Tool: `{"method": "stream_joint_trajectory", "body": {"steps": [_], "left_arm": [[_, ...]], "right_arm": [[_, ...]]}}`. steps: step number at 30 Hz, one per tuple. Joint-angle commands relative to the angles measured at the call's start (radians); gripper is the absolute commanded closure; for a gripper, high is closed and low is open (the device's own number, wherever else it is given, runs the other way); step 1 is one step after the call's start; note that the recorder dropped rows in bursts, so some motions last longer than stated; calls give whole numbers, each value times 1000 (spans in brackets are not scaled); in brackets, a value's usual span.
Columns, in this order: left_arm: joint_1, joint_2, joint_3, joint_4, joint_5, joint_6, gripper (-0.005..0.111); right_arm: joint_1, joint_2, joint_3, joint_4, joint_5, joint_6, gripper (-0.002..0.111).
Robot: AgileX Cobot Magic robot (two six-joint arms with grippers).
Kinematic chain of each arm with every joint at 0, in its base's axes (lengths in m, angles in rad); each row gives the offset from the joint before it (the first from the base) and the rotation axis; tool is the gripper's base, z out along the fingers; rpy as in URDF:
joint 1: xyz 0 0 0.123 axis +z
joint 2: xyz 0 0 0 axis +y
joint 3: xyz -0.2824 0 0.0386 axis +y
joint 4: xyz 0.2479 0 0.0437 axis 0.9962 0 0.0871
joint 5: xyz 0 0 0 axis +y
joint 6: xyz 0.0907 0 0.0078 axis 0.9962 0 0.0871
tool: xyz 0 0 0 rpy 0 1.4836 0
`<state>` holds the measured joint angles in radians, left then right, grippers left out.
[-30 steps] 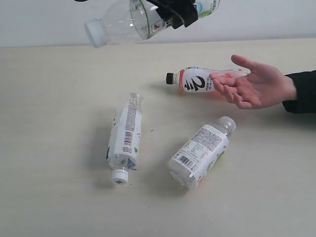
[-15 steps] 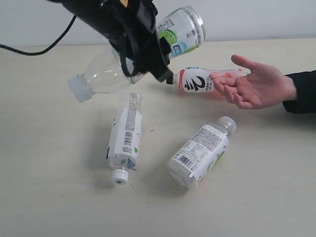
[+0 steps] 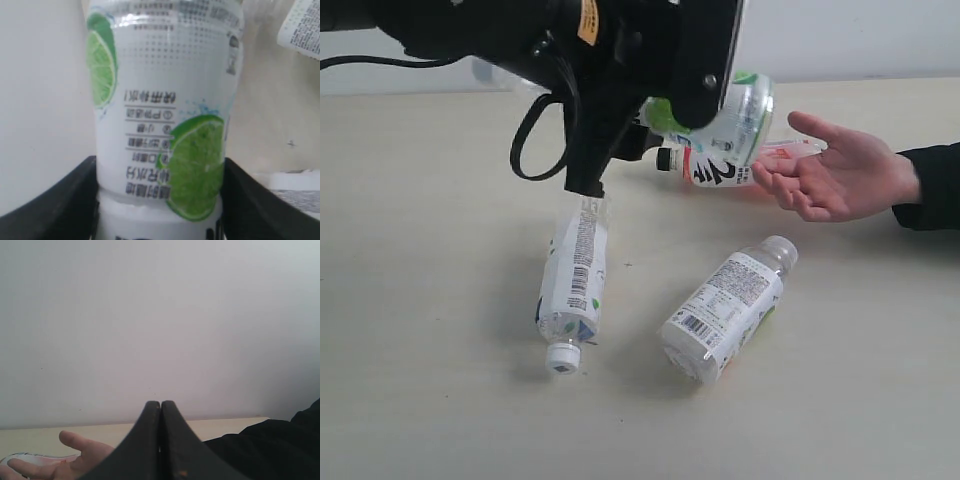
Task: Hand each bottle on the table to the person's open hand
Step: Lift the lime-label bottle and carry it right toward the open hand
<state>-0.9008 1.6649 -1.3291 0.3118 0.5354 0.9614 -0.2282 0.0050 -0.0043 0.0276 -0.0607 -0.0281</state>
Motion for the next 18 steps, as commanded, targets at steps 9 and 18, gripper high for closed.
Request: {"method": "stream_joint_trajectory", "body": {"steps": [9, 18], "left_arm": [[-88, 110, -127, 3, -179, 399, 107], [-128, 352, -250, 30, -237, 684, 107]], "right_arm": [[-7, -5, 4, -1, -12, -3, 108], [-7, -5, 4, -1, -12, -3, 108]]}}
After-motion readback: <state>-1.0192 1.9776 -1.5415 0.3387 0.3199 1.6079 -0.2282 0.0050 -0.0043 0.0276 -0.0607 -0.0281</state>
